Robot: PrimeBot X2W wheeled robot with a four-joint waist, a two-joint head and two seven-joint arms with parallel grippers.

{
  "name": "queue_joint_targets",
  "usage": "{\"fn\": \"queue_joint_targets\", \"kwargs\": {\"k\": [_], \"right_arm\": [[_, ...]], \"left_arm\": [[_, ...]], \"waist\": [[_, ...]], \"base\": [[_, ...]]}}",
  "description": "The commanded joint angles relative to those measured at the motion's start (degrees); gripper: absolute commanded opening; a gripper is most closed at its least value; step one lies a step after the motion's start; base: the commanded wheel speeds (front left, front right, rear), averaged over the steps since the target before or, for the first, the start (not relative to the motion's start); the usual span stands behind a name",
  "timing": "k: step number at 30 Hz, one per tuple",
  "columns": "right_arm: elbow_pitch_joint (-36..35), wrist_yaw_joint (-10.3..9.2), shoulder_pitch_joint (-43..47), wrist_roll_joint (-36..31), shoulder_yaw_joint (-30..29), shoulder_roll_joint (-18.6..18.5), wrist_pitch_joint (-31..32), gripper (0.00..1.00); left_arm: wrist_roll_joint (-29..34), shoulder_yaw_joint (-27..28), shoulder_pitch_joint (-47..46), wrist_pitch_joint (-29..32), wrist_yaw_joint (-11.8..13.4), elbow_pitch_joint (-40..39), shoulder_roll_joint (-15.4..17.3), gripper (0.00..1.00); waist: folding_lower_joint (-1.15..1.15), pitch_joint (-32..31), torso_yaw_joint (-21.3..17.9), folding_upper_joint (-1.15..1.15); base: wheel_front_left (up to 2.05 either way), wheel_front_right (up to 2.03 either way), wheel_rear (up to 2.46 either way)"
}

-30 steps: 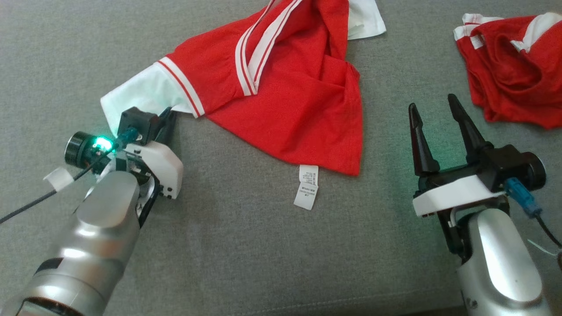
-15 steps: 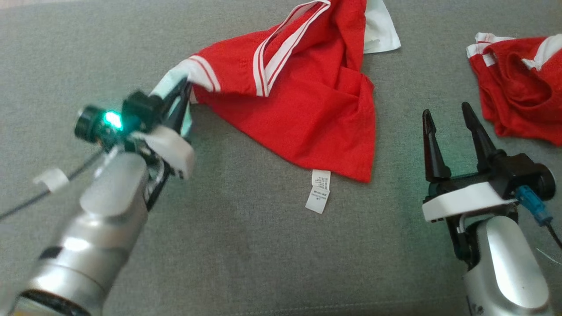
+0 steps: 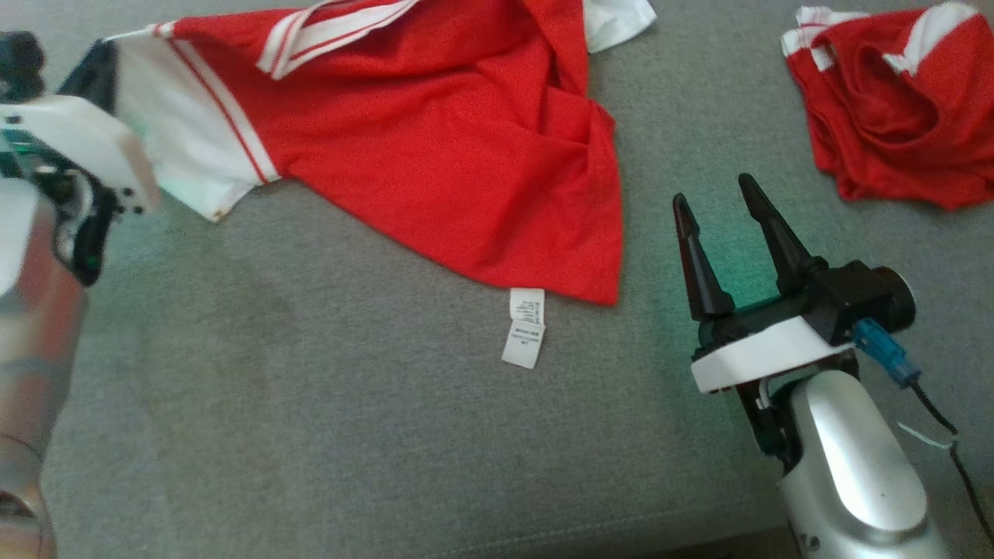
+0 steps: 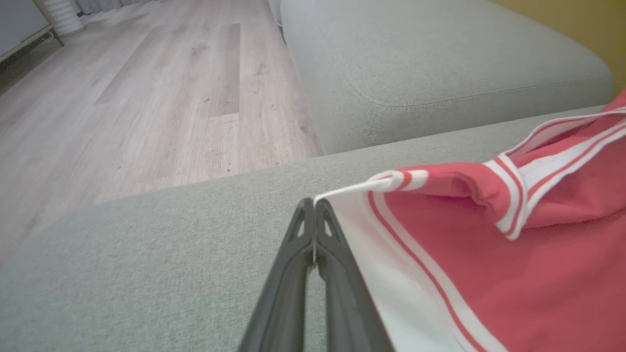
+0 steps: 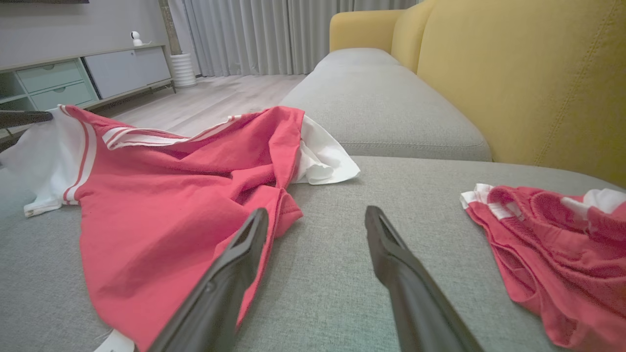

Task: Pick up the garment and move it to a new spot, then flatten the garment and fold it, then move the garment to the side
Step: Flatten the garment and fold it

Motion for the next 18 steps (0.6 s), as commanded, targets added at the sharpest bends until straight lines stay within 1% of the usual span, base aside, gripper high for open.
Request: {"fn": "queue_joint_targets", "kwargs": {"k": [1, 2, 3, 4, 5, 7, 9, 13, 18], "right_arm": [[-1.33, -0.04, -1.76, 0.59, 1.91, 0.07, -0.80, 1.00], [-1.20, -0.04, -1.88, 0.67, 2.19, 0.07, -0.91, 1.00], [-1.08, -0.04, -1.96, 0.76, 2.45, 0.07, -1.02, 1.00], [-0.95, -0.04, -2.00, 0.86, 2.76, 0.07, -1.10, 1.00], [-0.84, -0.04, -2.02, 0.98, 3.05, 0.07, -1.15, 1.00], [-0.60, -0.04, -2.08, 1.11, 3.59, 0.07, -1.24, 1.00], [-0.31, -0.04, -1.98, 1.00, 4.00, 0.07, -1.31, 1.00], [0.18, -0.04, -1.31, 0.27, 5.30, 0.07, -0.93, 1.00], [1.42, -0.04, -0.58, -1.33, 7.86, 0.07, 0.46, 1.00]], "left_arm": [[-0.93, 2.79, -3.95, 0.45, 0.65, 0.10, 3.67, 0.00], [-1.12, 2.99, -3.91, 0.63, 1.02, 0.79, 3.84, 0.07], [-1.20, 3.09, -3.79, 0.68, 1.34, 1.44, 4.02, 0.41], [-1.21, 3.15, -3.54, 0.54, 1.77, 2.03, 4.16, 0.93], [-1.20, 3.22, -3.27, 0.31, 2.20, 2.62, 4.39, 1.00], [-0.96, 3.29, -2.84, -0.57, 2.95, 3.64, 5.14, 1.00], [-0.85, 3.28, -2.40, -1.76, 3.07, 4.21, 5.56, 1.00], [-1.15, 3.34, -1.41, -5.26, 2.06, 3.76, 5.40, 1.00], [-0.96, 2.39, 1.02, -9.07, 0.89, 1.90, 4.25, 1.00]], "waist": [[0.00, 1.45, -1.58, 0.00], [0.00, 1.70, -1.86, 0.00], [0.00, 1.87, -2.06, 0.00], [0.00, 1.98, -2.21, 0.00], [0.00, 2.04, -2.31, 0.00], [0.00, 2.03, -2.38, 0.00], [0.00, 1.71, -2.14, 0.00], [0.00, 0.26, -0.75, 0.00], [0.00, -2.10, 1.50, 0.00]], "base": [[0.00, 0.00, 0.00], [0.00, 0.00, 0.00], [0.00, 0.00, 0.00], [0.00, 0.00, 0.00], [0.00, 0.00, 0.00], [0.00, 0.00, 0.00], [0.00, 0.00, 0.00], [0.00, 0.00, 0.00], [0.00, 0.00, 0.00]]}}
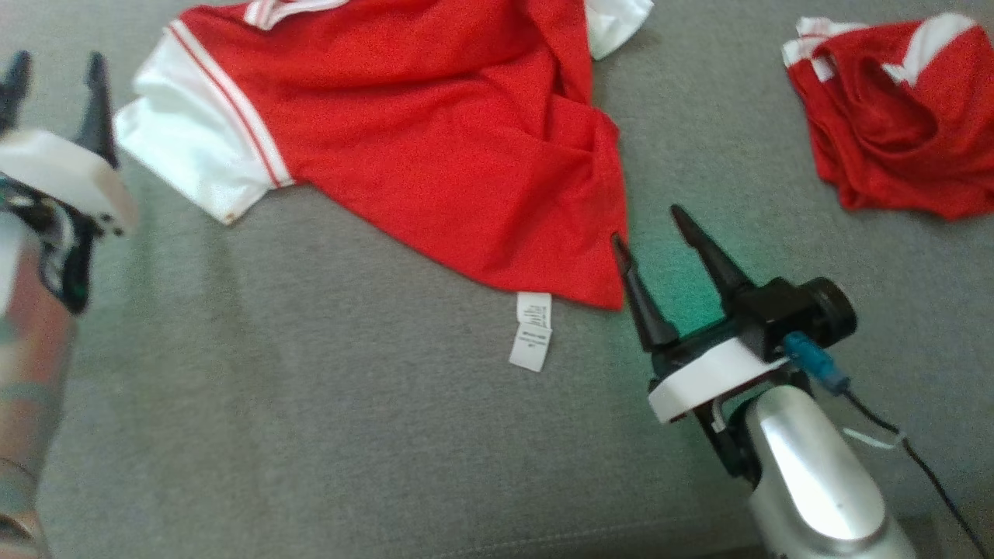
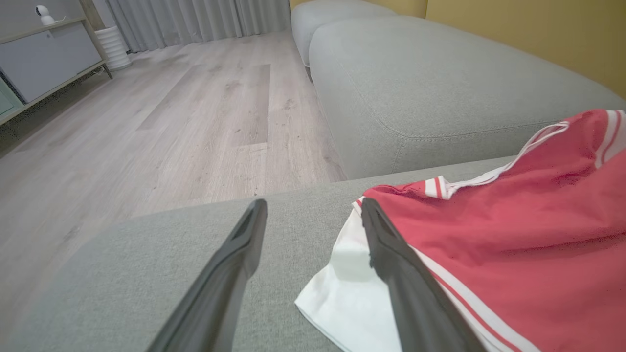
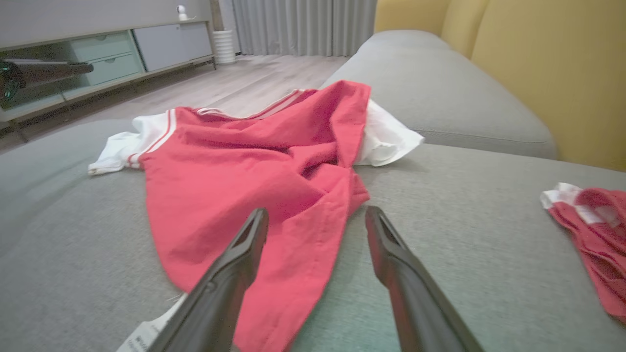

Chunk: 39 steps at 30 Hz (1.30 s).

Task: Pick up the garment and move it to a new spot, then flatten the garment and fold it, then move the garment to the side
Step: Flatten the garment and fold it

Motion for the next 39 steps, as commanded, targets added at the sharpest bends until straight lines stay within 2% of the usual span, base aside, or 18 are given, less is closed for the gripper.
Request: {"fn": "queue_joint_targets", "kwargs": {"k": [1, 8, 13, 18, 23, 28, 35, 39], "right_arm": [[-1.30, -0.04, 0.23, -0.60, 1.81, 0.10, 0.31, 1.00], [2.24, -0.04, 0.50, -2.20, 3.12, 0.10, 1.76, 1.00], [4.39, -0.04, 1.88, -1.15, 2.31, 0.10, 1.62, 1.00], [8.42, -0.04, 1.42, -1.50, 4.51, 0.10, 3.08, 1.00], [15.03, -0.04, -2.43, -3.92, 6.14, 0.11, 4.84, 1.00], [23.76, -0.04, -7.38, -7.91, 4.80, 0.11, 5.83, 1.00], [35.95, -0.04, -13.18, -13.71, 0.55, -0.06, 8.14, 1.00], [40.38, -0.04, -15.69, -16.21, -1.58, -0.06, 8.81, 1.00]], "left_arm": [[-0.12, 1.24, 0.16, -1.17, -0.17, -1.82, 2.03, 1.00], [-1.25, 0.31, 8.73, -6.41, -0.07, -8.54, -1.98, 1.00], [-1.26, -0.53, 17.68, -8.37, 2.09, -16.62, -4.46, 1.00], [-1.31, -1.44, 27.90, -8.95, 5.14, -26.95, -5.78, 1.00], [-1.79, -2.63, 36.29, -8.65, 8.51, -36.20, -6.52, 1.00], [-2.24, -3.50, 40.95, -7.72, 11.01, -42.74, -7.01, 1.00], [-2.20, -3.89, 42.76, -7.01, 12.59, -46.88, -6.71, 1.00], [-2.35, -3.53, 43.07, -7.15, 13.09, -47.73, -6.53, 1.00]], "waist": [[0.00, -1.78, 1.80, 0.00], [0.00, -6.83, 7.35, 0.00], [0.00, -10.84, 10.91, 0.00], [0.00, -13.68, 13.77, 0.00], [0.00, -14.69, 17.29, 0.00], [0.00, -14.41, 21.31, 0.00], [0.00, -13.09, 26.08, 0.00], [0.00, -12.38, 27.38, 0.00]], "base": [[0.00, 0.00, 0.00], [0.00, 0.00, 0.00], [0.00, 0.00, 0.00], [0.00, 0.00, 0.00], [0.00, 0.00, 0.00], [0.00, 0.00, 0.00], [0.00, 0.00, 0.00], [0.00, 0.00, 0.00]]}}
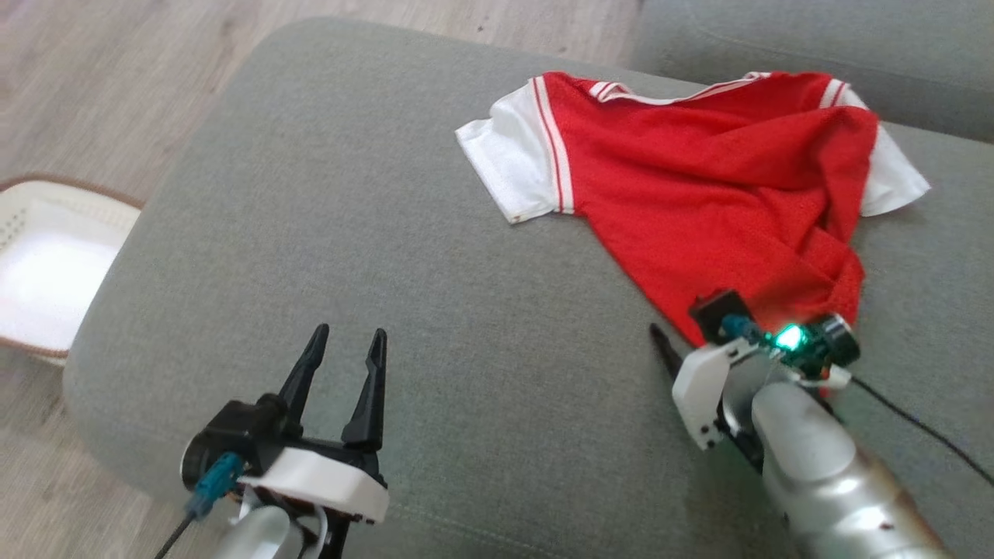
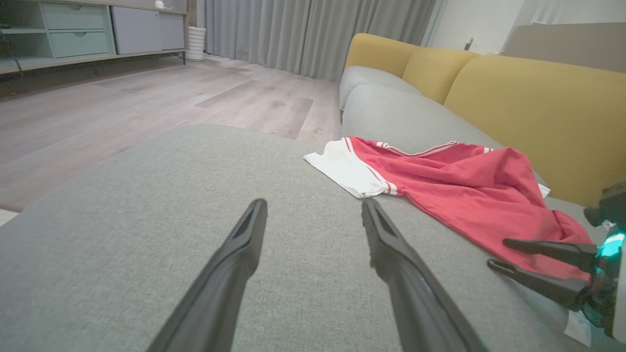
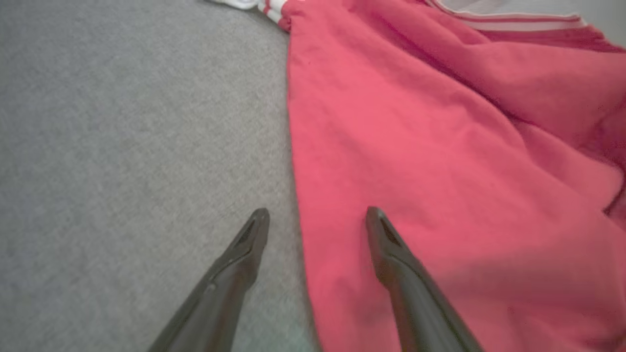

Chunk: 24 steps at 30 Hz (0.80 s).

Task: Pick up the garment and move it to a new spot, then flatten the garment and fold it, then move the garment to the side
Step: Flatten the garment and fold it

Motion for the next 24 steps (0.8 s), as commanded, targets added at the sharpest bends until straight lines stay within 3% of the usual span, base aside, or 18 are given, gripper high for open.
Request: {"fn": "queue_joint_targets", "kwargs": {"k": [1, 2, 3, 4, 5, 6, 7, 13, 18, 24], "right_arm": [[0.55, -0.04, -3.01, -1.34, 0.03, 0.23, 0.33, 1.00], [1.20, -0.04, -3.44, -1.71, -0.50, 0.25, 0.37, 0.77], [1.80, -0.04, -3.82, -2.07, -0.96, 0.27, 0.52, 0.44], [1.80, -0.04, -3.82, -2.07, -0.96, 0.27, 0.52, 0.44], [2.35, -0.04, -4.14, -2.40, -1.29, 0.29, 0.65, 0.34], [2.85, -0.04, -4.43, -2.60, -1.51, 0.31, 0.68, 0.06], [3.34, -0.04, -4.63, -2.59, -1.55, 0.32, 0.61, 0.00], [3.09, -0.04, -4.69, 1.45, 3.14, 0.35, -3.40, 0.00], [0.17, -0.04, -1.54, 5.34, 9.30, 0.36, -6.75, 0.00], [-2.60, -0.04, 3.07, 4.92, 9.02, 0.28, -8.70, 0.00]], "left_arm": [[-0.37, 2.28, -1.37, -0.34, 0.53, -2.11, 1.34, 1.00], [-0.41, 2.38, -1.24, -0.40, 0.61, -2.19, 1.42, 1.00], [-0.43, 2.46, -1.13, -0.46, 0.69, -2.25, 1.50, 1.00], [-0.43, 2.46, -1.13, -0.46, 0.69, -2.25, 1.50, 1.00], [-0.44, 2.56, -1.02, -0.51, 0.81, -2.28, 1.58, 1.00], [-0.48, 2.68, -0.90, -0.57, 0.95, -2.32, 1.64, 1.00], [-0.55, 2.82, -0.74, -0.62, 1.08, -2.36, 1.71, 1.00], [-0.67, 3.25, 0.11, -0.71, 1.90, -2.83, 2.24, 1.00], [-1.07, 4.07, 1.92, -0.93, 3.28, -3.50, 2.71, 1.00], [-0.93, 4.14, 3.57, -0.92, 4.45, -5.23, 3.13, 1.00]], "waist": [[0.00, 0.72, 0.82, 0.00], [0.00, 0.76, 0.87, 0.00], [0.00, 0.76, 0.85, 0.00], [0.00, 0.76, 0.85, 0.00], [0.00, 0.73, 0.74, 0.00], [0.00, 0.69, 0.54, 0.00], [0.00, 0.54, 0.26, 0.00], [0.00, -0.54, -2.65, 0.00], [0.00, -2.33, -7.76, 0.00], [0.00, -3.49, -12.26, 0.00]], "base": [[0.00, 0.00, 0.00], [0.00, 0.00, 0.00], [0.00, 0.00, 0.00], [0.00, 0.00, 0.00], [0.00, 0.00, 0.00], [0.00, 0.00, 0.00], [0.00, 0.00, 0.00], [0.00, 0.00, 0.00], [0.00, 0.00, 0.00], [0.00, 0.00, 0.00]]}}
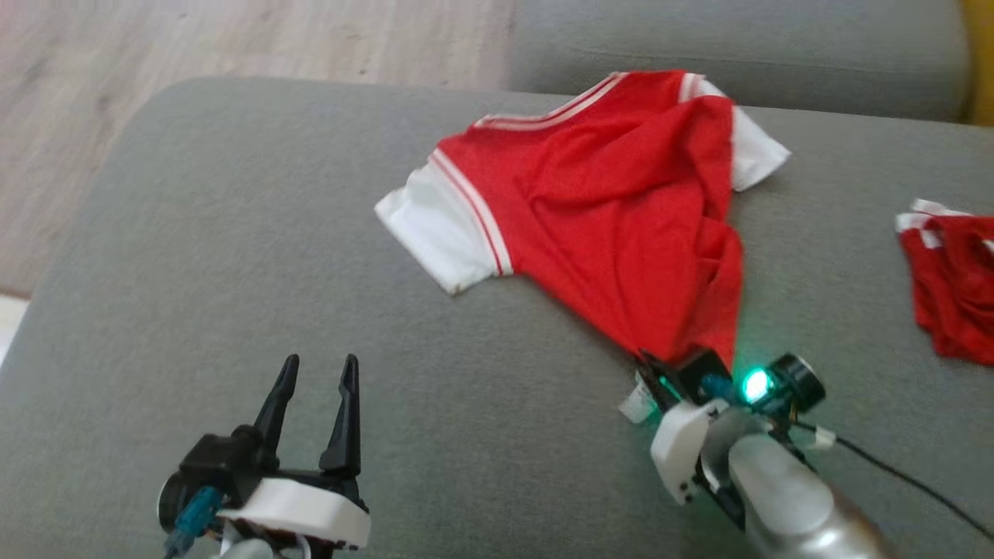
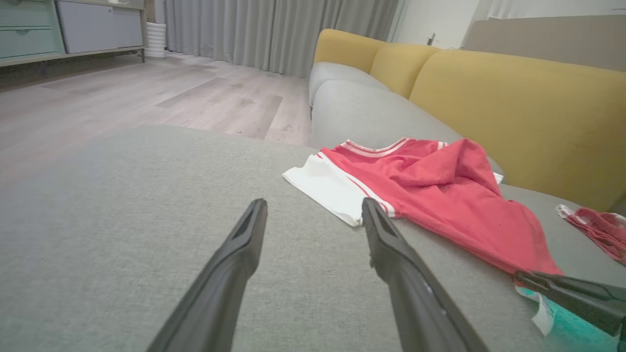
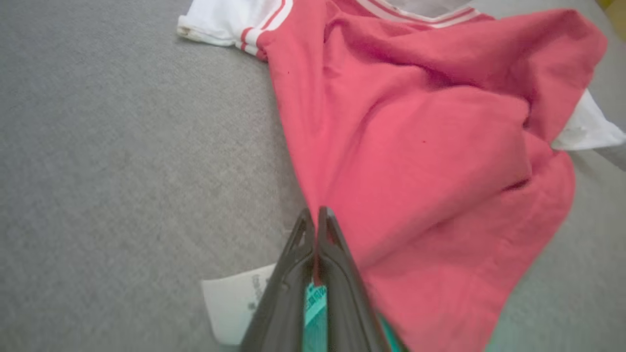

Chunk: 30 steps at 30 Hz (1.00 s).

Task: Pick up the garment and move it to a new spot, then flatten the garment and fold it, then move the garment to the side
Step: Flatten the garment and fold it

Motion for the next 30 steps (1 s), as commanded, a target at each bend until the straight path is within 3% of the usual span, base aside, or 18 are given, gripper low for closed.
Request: {"fn": "queue_joint_targets", "kwargs": {"k": [1, 16, 24, 25, 26, 27, 30], "right_arm": [[-2.35, -0.04, -0.01, -0.45, 0.26, 0.11, -0.90, 0.00], [-20.09, -0.04, 13.64, -3.70, -10.40, -6.41, 3.14, 0.00], [-28.71, -0.04, 18.26, -1.64, -9.49, -4.92, 4.68, 0.00], [-29.43, -0.04, 18.68, -1.04, -8.96, -4.47, 4.82, 0.29], [-30.15, -0.04, 19.04, -0.37, -8.43, -4.04, 4.81, 0.92], [-30.86, -0.04, 19.33, 0.21, -8.07, -3.71, 4.81, 1.00], [-32.87, -0.04, 20.18, 1.99, -8.68, -3.07, 4.66, 1.00]], "left_arm": [[0.18, 2.15, -1.47, -0.50, 0.52, -2.20, 1.58, 1.00], [1.08, 1.16, 0.35, 0.89, 2.68, -6.22, 2.79, 1.00], [0.80, 0.81, 1.35, 1.12, 2.95, -6.69, 3.03, 1.00], [0.78, 0.73, 1.43, 1.15, 2.98, -6.70, 3.01, 1.00], [0.77, 0.62, 1.49, 1.20, 2.99, -6.70, 2.98, 1.00], [0.78, 0.49, 1.52, 1.26, 2.99, -6.71, 2.96, 1.00], [0.81, 0.09, 1.54, 1.46, 2.93, -6.63, 2.90, 1.00]], "waist": [[0.00, -0.83, -2.18, 0.00], [0.00, -1.30, -5.89, 0.00], [0.00, -2.05, -6.20, 0.00], [0.00, -2.16, -6.17, 0.00], [0.00, -2.28, -6.11, 0.00], [0.00, -2.35, -6.04, 0.00], [0.00, -2.61, -5.68, 0.00]], "base": [[0.00, 0.00, 0.00], [0.00, 0.00, 0.00], [0.00, 0.00, 0.00], [0.00, 0.00, 0.00], [0.00, 0.00, 0.00], [0.00, 0.00, 0.00], [0.00, 0.00, 0.00]]}}
